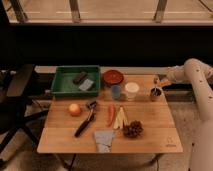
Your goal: Place fork in metal cup
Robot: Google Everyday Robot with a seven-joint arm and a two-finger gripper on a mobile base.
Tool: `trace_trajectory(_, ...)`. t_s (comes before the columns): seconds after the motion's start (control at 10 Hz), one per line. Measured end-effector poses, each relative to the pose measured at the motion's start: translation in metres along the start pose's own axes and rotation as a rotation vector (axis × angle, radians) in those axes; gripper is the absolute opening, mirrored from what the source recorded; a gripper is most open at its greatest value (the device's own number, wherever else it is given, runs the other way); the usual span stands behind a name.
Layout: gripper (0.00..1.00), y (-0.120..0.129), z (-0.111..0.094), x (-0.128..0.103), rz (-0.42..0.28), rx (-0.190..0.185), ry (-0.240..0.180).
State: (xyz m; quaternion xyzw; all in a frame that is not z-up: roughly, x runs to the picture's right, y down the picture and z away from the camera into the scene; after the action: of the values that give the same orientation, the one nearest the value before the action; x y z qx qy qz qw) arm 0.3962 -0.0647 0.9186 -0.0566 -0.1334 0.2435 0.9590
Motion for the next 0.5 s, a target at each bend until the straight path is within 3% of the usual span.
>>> trace_trajectory(0.5, 0.71, 0.009, 0.023, -0.009, 0.049, -0.057, -0.074)
